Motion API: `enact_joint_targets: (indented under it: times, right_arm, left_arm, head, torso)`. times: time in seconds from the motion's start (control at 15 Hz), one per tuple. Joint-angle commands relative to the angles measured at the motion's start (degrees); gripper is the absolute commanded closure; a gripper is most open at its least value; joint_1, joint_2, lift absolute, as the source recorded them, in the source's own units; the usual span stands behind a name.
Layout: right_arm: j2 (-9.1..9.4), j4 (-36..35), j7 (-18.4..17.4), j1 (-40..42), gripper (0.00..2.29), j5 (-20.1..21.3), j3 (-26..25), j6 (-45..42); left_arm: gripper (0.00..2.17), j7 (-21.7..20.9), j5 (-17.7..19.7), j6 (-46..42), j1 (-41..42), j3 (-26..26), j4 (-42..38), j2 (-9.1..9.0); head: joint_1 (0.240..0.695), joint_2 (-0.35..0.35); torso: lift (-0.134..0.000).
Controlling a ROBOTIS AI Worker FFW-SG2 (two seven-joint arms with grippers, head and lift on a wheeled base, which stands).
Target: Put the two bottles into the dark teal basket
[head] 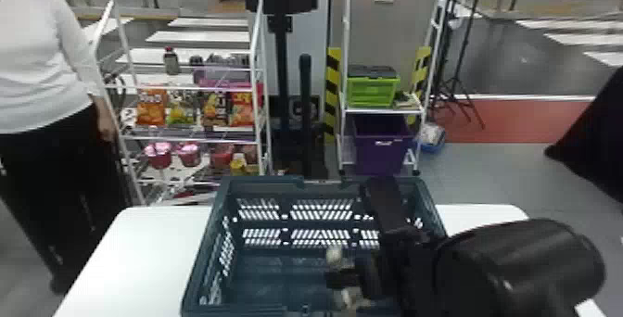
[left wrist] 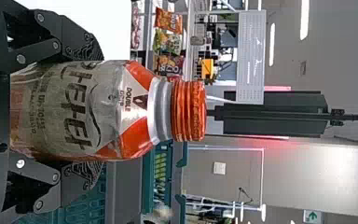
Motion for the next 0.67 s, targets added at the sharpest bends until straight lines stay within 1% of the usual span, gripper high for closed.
enact_joint_targets:
  times: [0.0,0.13,0.27,0.4,0.53,0.6]
  right_arm:
    - [0.05,0.00,0.00,0.05,0.23,-0.05,-0.30,0.49]
    - [0.05,-0.44,0.00,0.57,0.19,0.13,-0.48,0.14]
    - [0.05,-2.81,0.26,2.16,0.17,0.83,-0.30,-3.55]
    - [0.05,-5.98,1.32,6.02,0.16,1.10,-0.65,-12.52]
    - [-0.09,-8.79,2.46,10.07,0.16,1.10,-1.18,-24.47]
    - [-0.88,-10.81,2.90,12.09,0.16,1.10,-2.23,-26.75]
  left_arm:
    - [2.15,0.00,0.06,0.00,-0.01,0.00,0.06,0.00]
    - [2.15,0.00,0.14,0.00,-0.10,0.00,0.15,0.00]
    - [2.15,-0.08,0.23,0.18,-0.27,0.00,0.15,0.00]
    - [2.15,-0.08,0.41,0.18,-0.45,0.00,0.15,0.09]
    - [2.15,-0.08,0.50,0.70,-0.80,0.00,0.15,0.09]
    - [2.15,-0.08,0.58,0.88,-0.98,0.00,0.15,0.09]
  head:
    - [0.499,0.000]
    - [0.499,0.000]
    - [0.499,0.000]
    - [0.499,0.000]
    - [0.499,0.000]
    - [0.499,0.000]
  torso:
    - [0.000]
    - [0.000]
    - [0.000]
    - [0.000]
    - [0.000]
    - [0.000]
